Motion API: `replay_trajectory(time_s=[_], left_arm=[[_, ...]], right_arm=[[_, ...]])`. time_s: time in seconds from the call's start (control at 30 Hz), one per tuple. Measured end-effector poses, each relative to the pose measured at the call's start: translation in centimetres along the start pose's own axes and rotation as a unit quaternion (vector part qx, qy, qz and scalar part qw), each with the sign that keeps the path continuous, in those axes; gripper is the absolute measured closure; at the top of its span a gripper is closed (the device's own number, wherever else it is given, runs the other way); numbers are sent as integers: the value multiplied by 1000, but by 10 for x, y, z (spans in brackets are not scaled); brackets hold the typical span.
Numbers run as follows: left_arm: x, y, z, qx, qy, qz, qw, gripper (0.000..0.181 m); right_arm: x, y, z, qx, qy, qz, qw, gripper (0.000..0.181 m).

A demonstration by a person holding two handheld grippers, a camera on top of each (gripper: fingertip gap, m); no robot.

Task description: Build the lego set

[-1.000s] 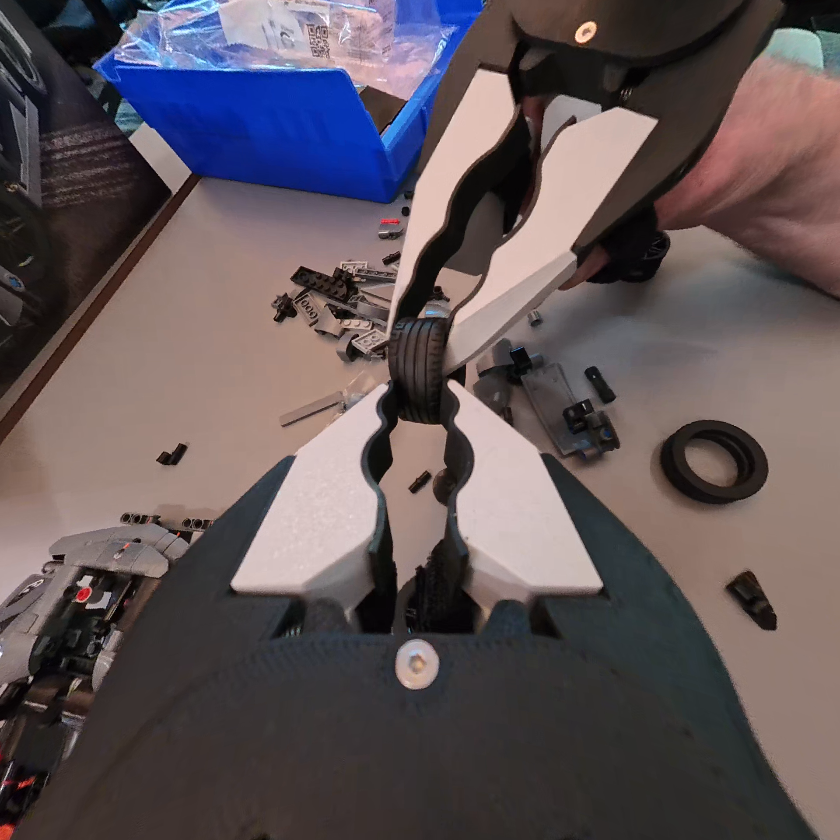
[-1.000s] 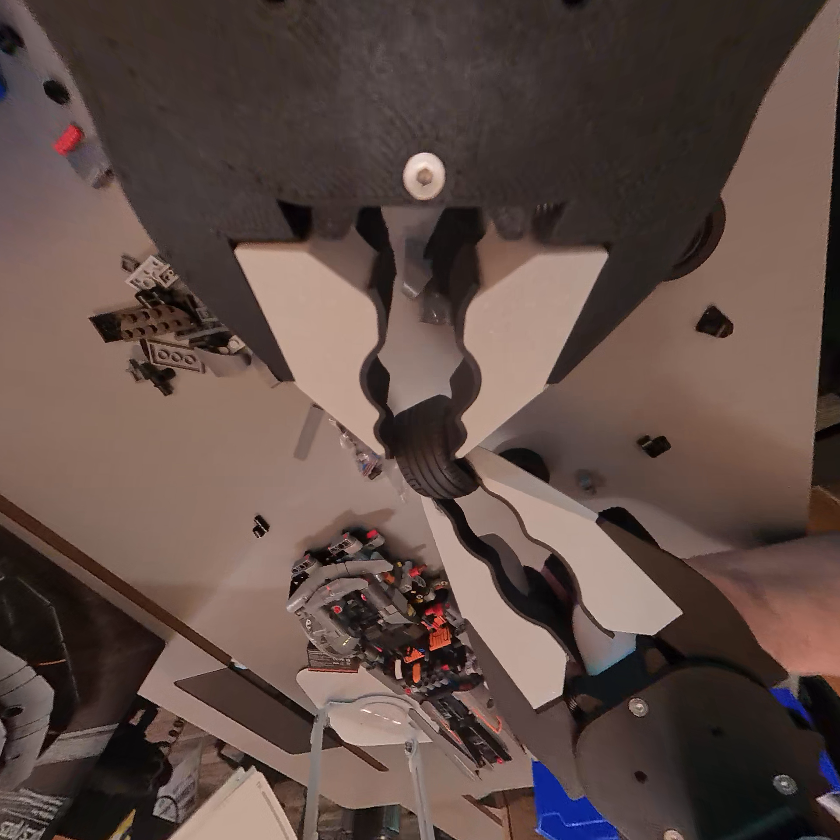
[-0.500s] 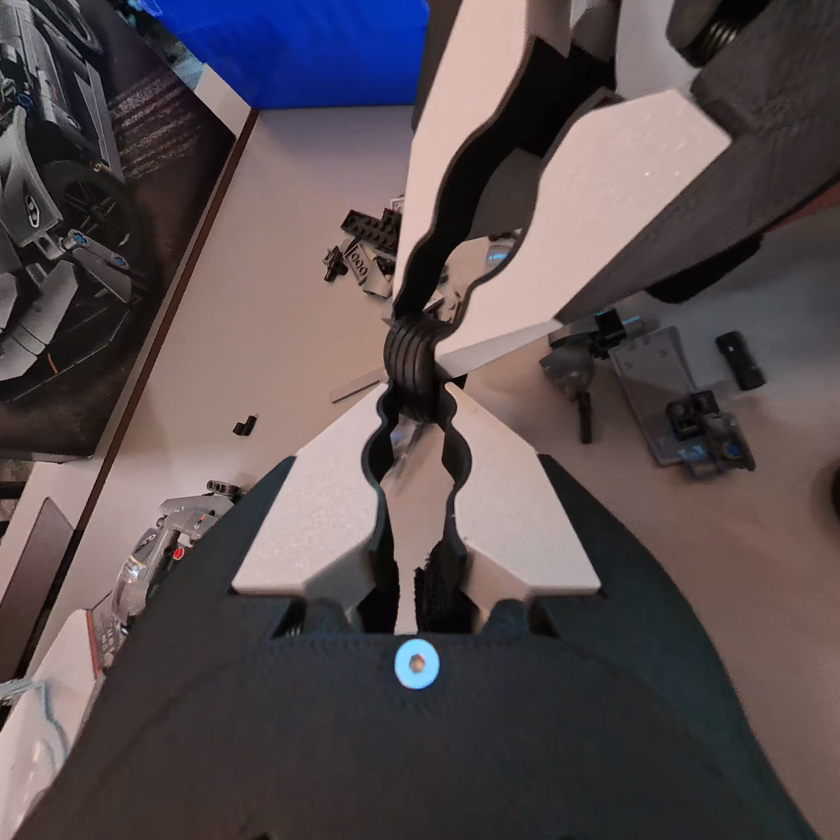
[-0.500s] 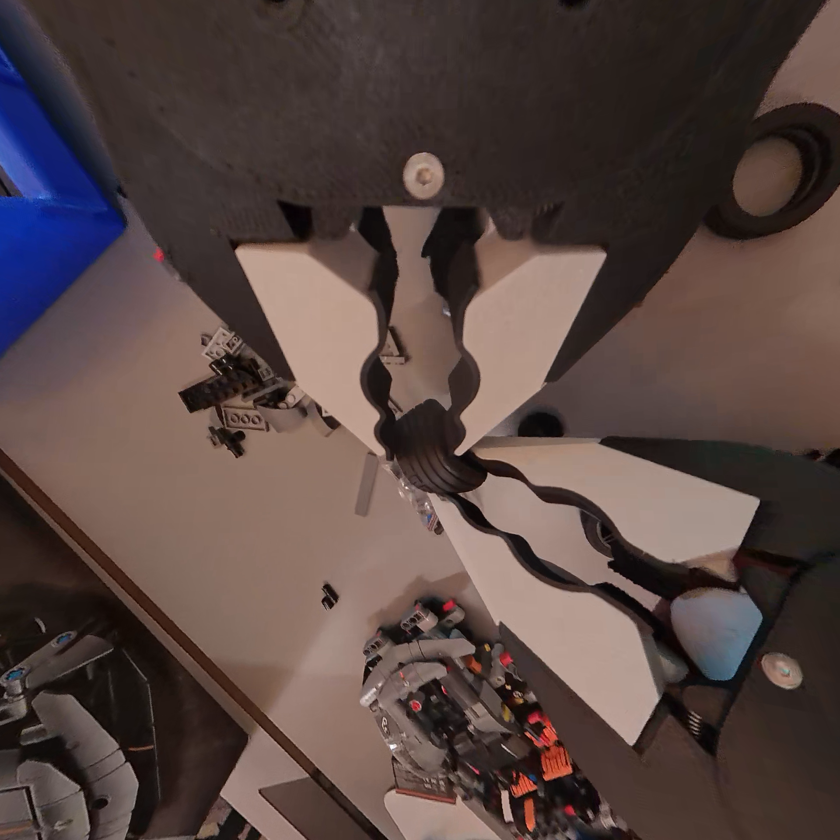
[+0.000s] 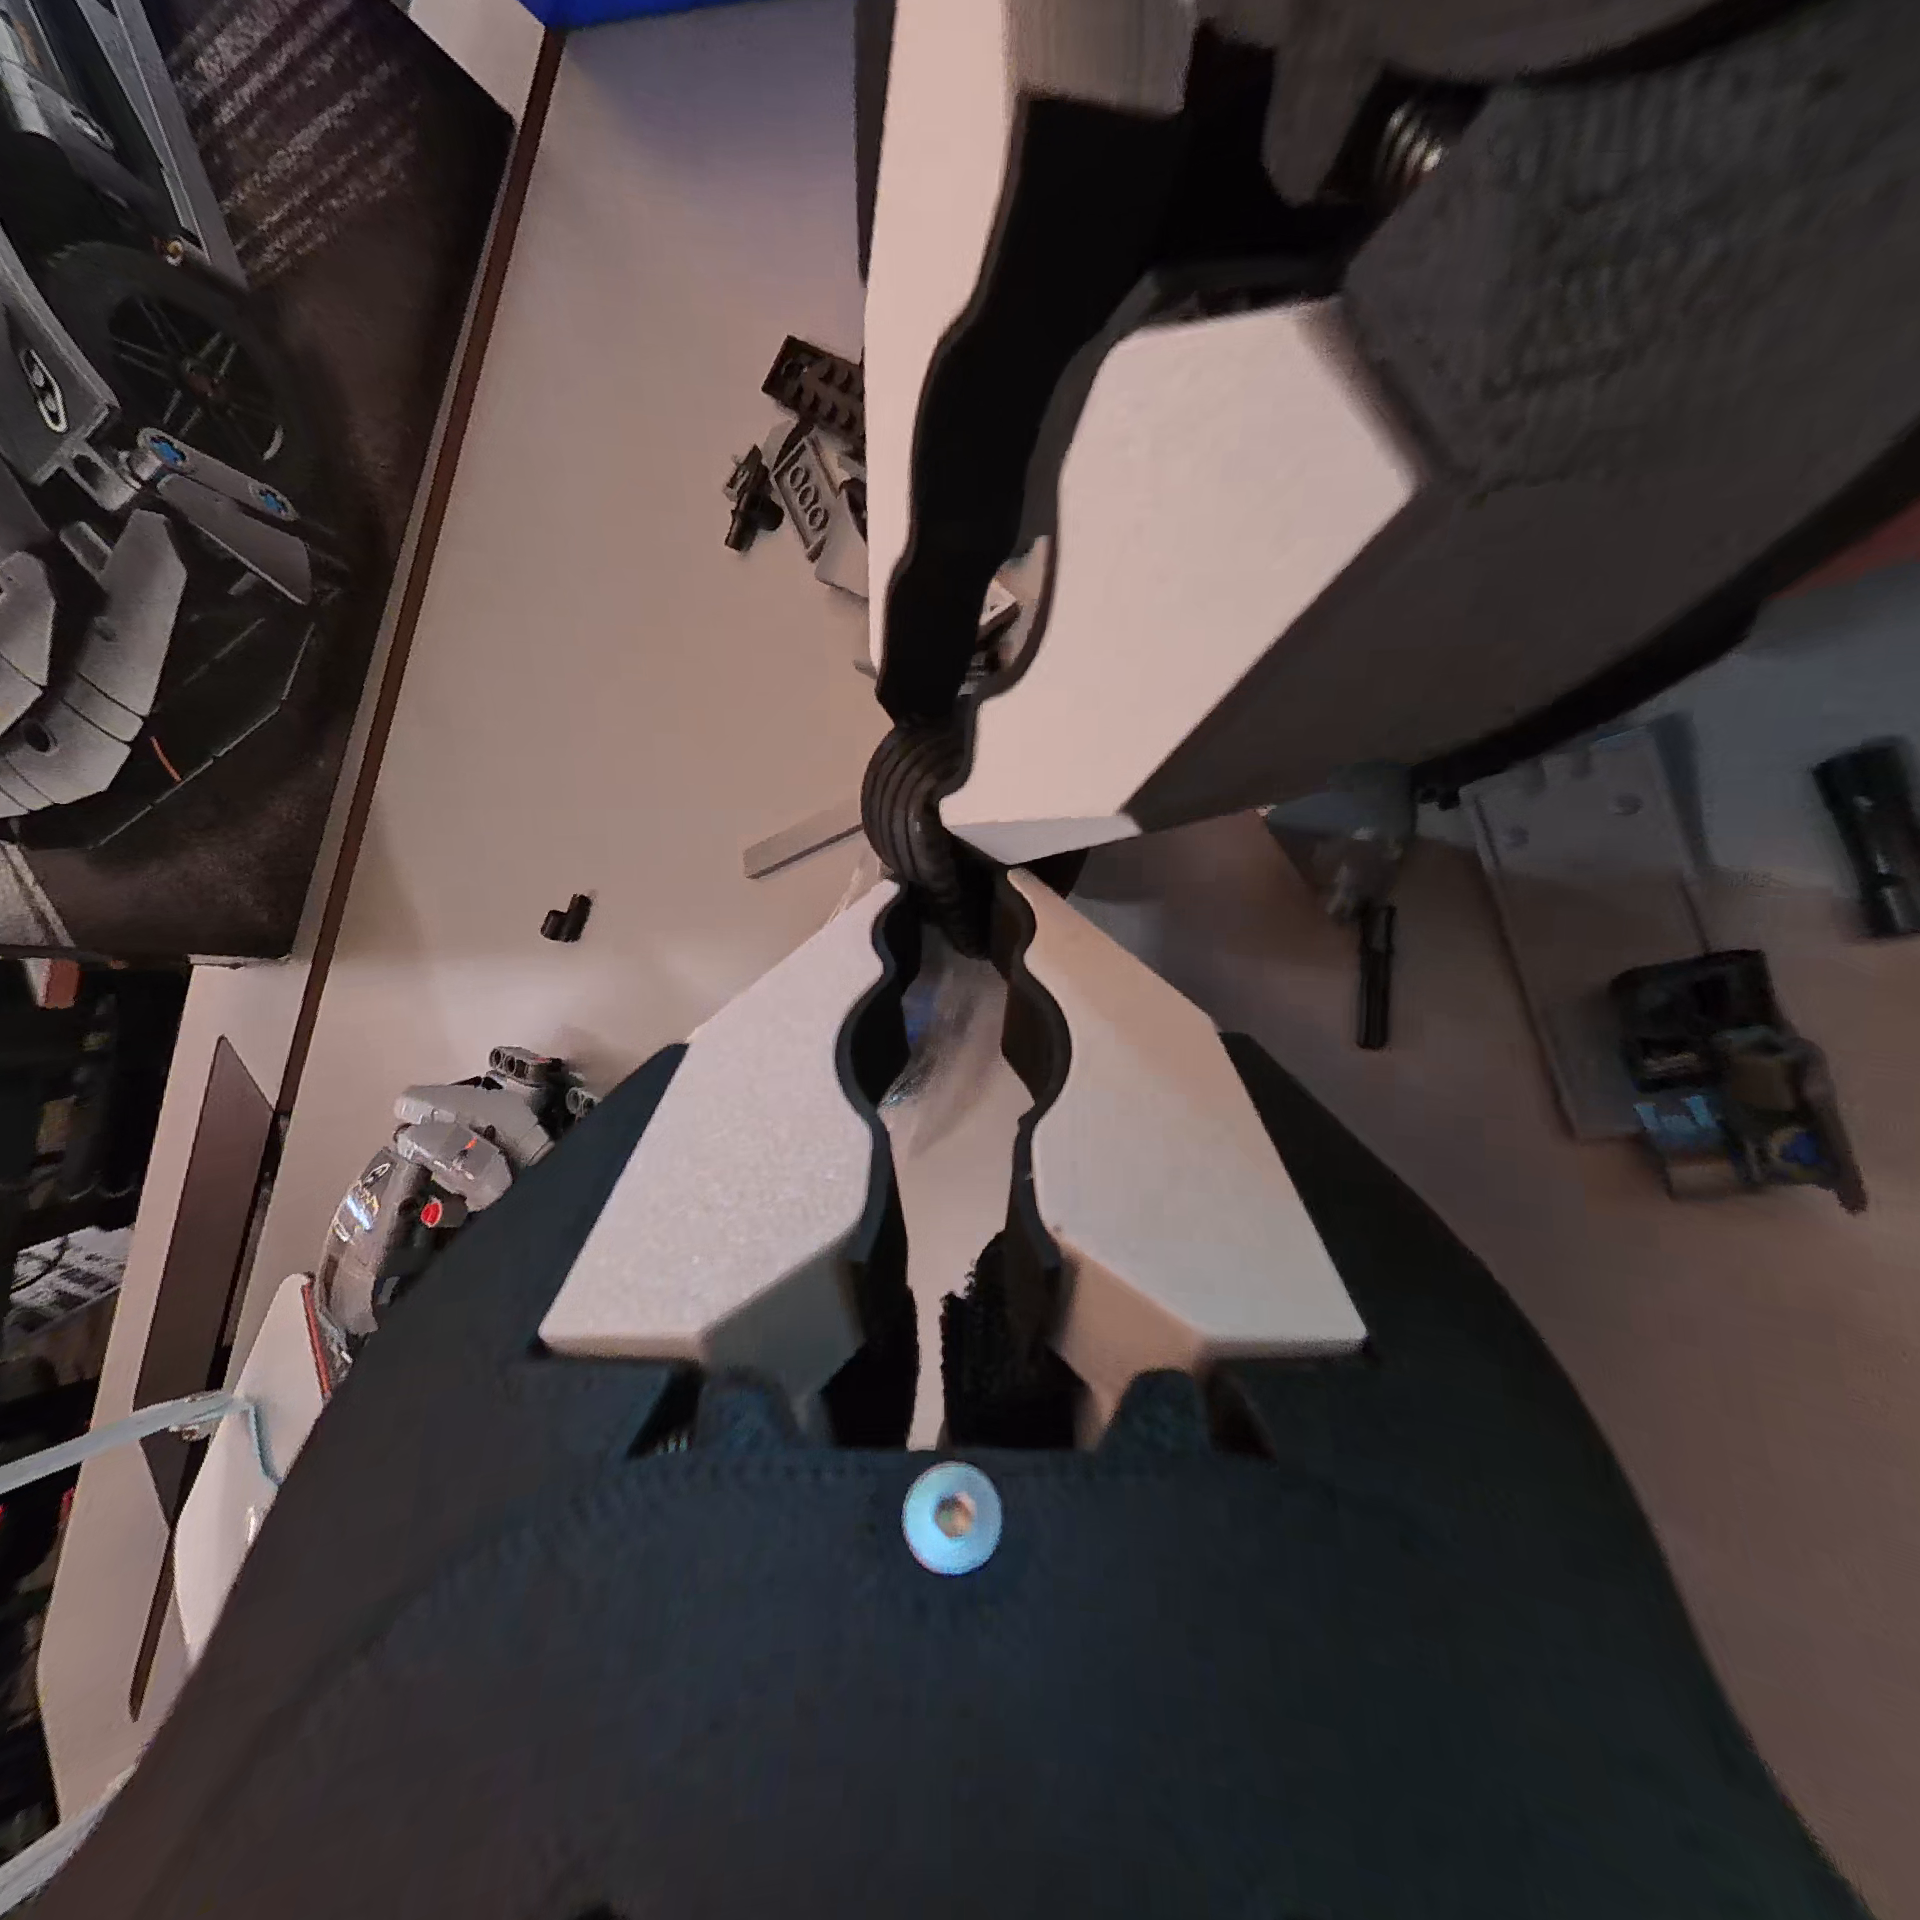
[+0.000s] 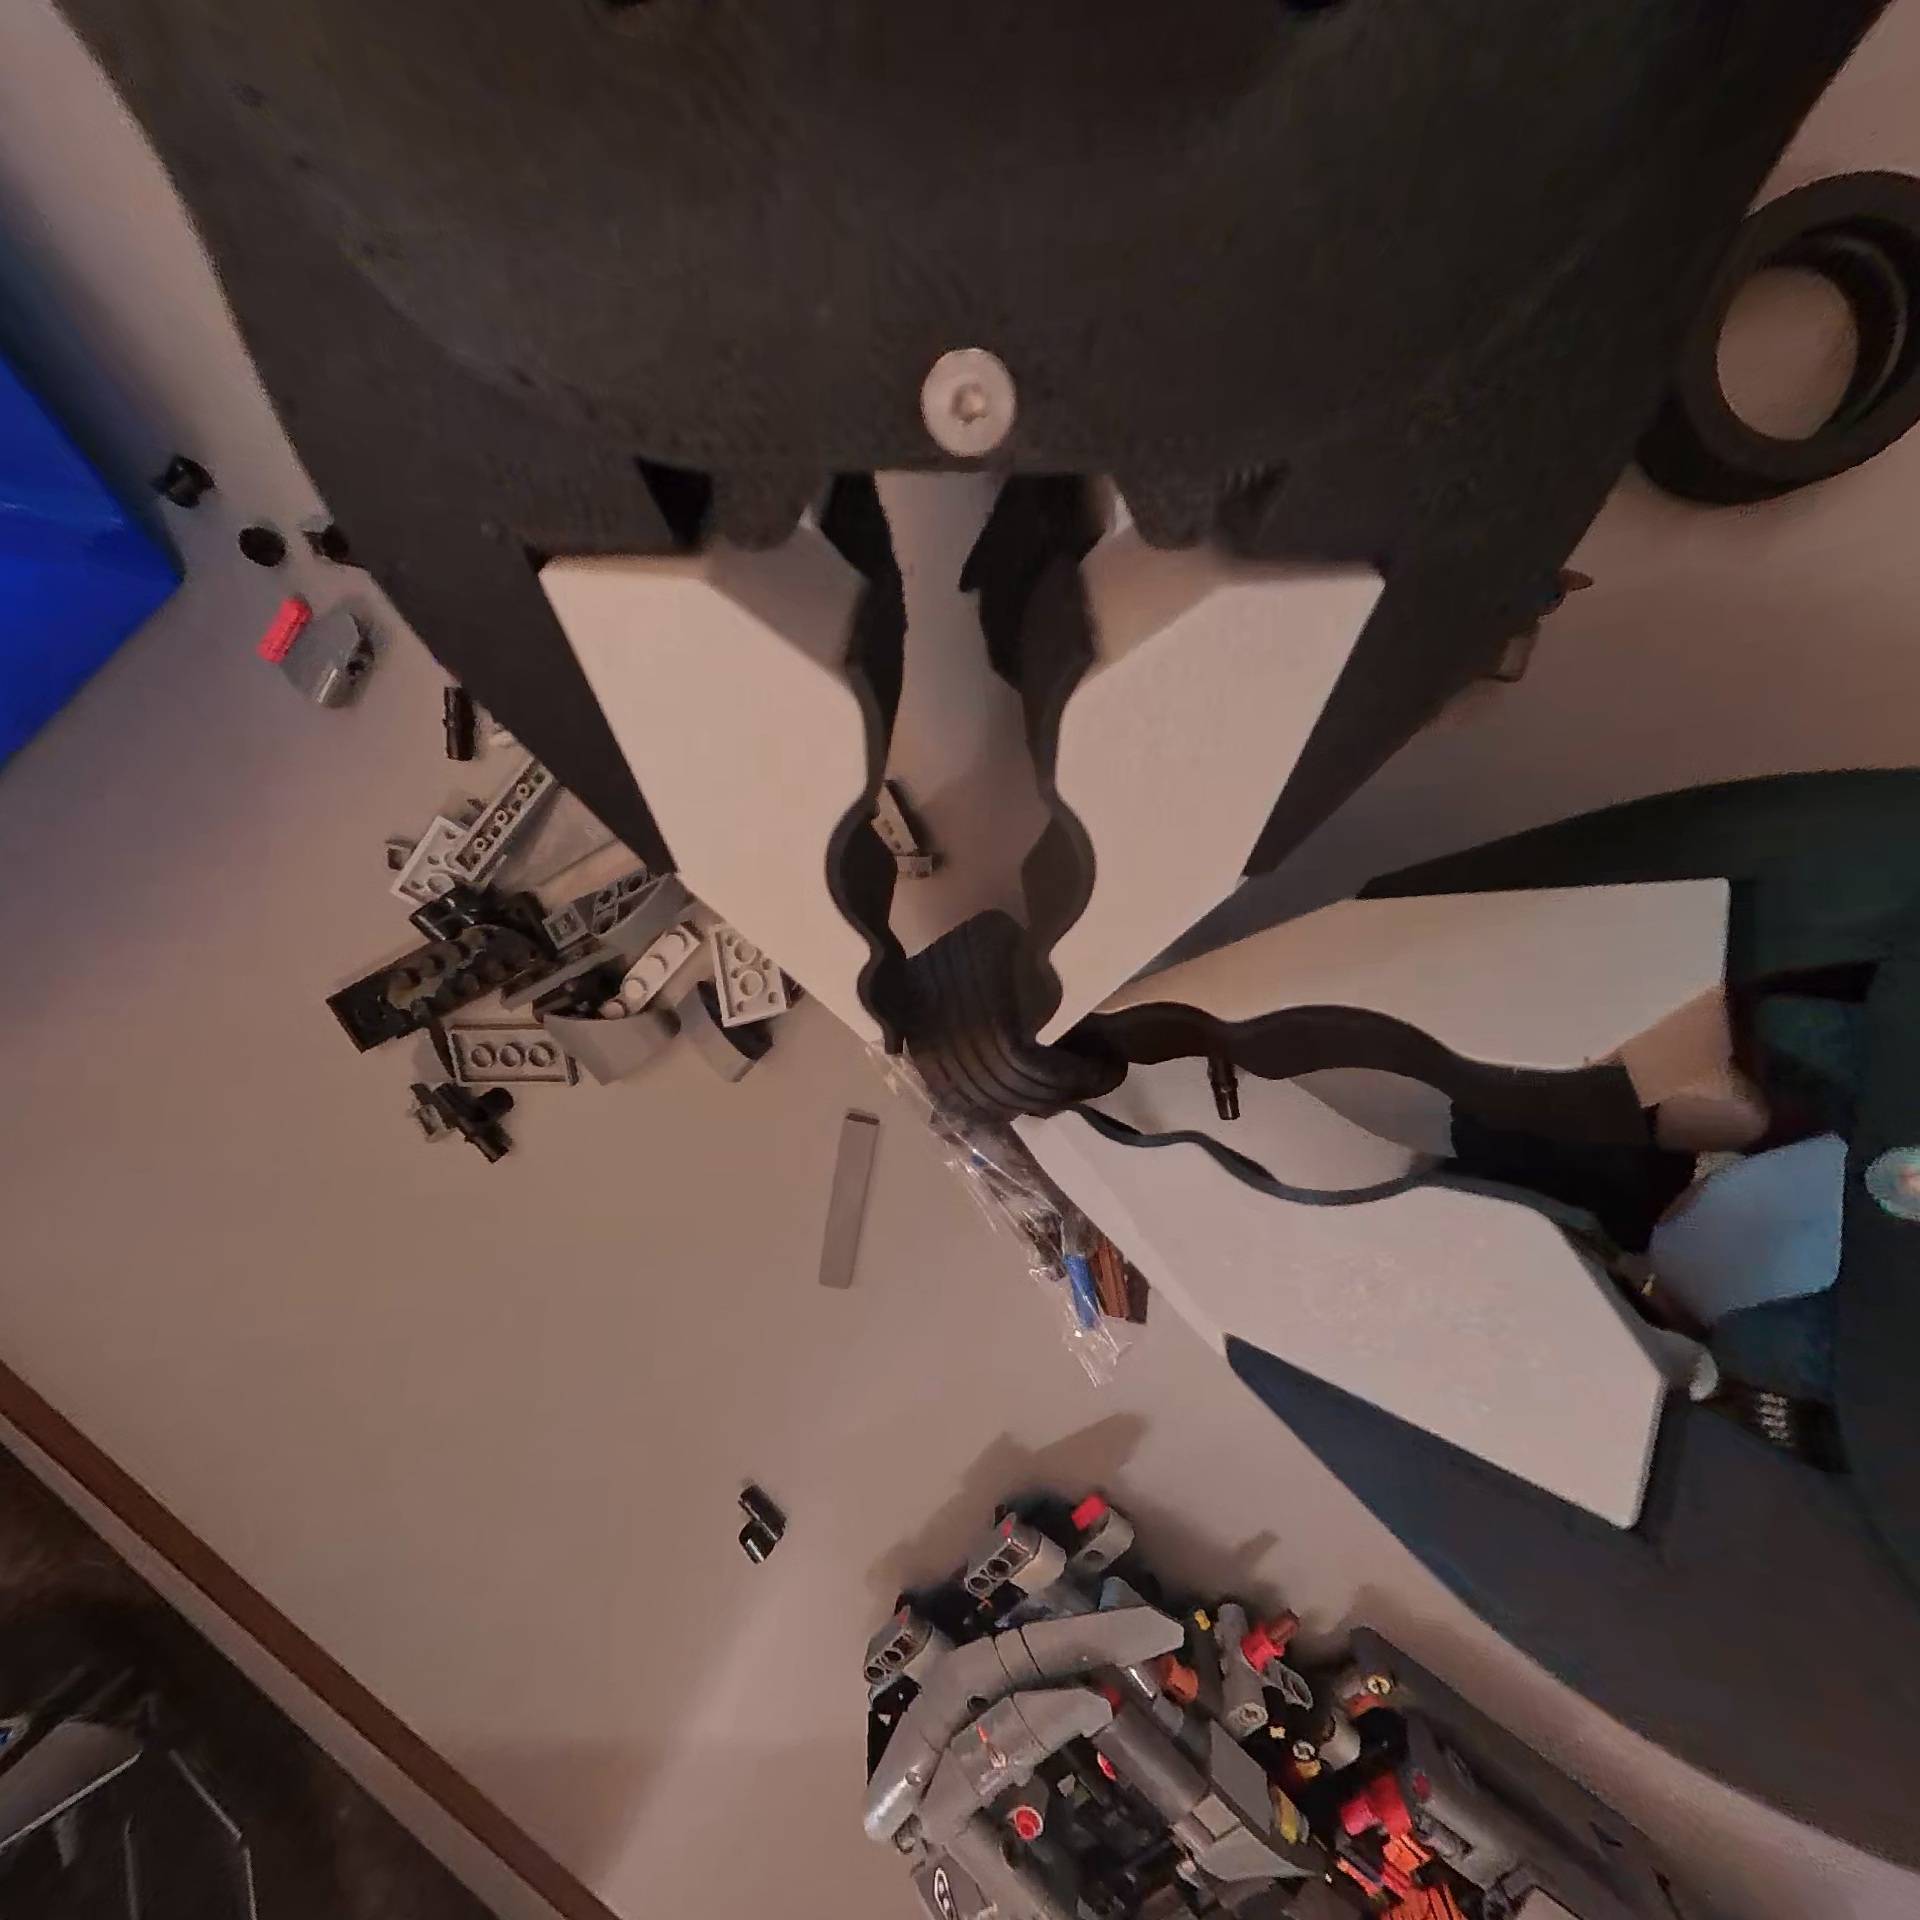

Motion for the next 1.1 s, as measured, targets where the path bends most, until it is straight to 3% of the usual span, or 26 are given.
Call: replay_trajectory(time_s=[0.2, 0.63, 0.83, 1.1], left_arm=[[10, -5, 1, -28, -18, -14, 999, 178], [12, -2, -1, -14, -4, 12, 1000, 180], [2, 7, 2, 15, 52, 45, 998, 180], [4, 4, 4, 14, 47, 60, 997, 180]], right_arm=[[-2, -5, 4, -30, 12, 16, 999, 164], [-1, -6, 5, -28, 9, 14, 999, 164], [9, 5, 8, 10, -48, -78, 996, 155], [10, 8, 14, -12, -34, -113, 993, 161]])
Point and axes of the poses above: each gripper's, where its closed fingertips meet, y back along the fingers, z out of its underside, x = y × z across the jaws, the point moved 9 cm from there along y, back along the fingers, and after that the axes turned 12 degrees about x, right-handed, at the moved point
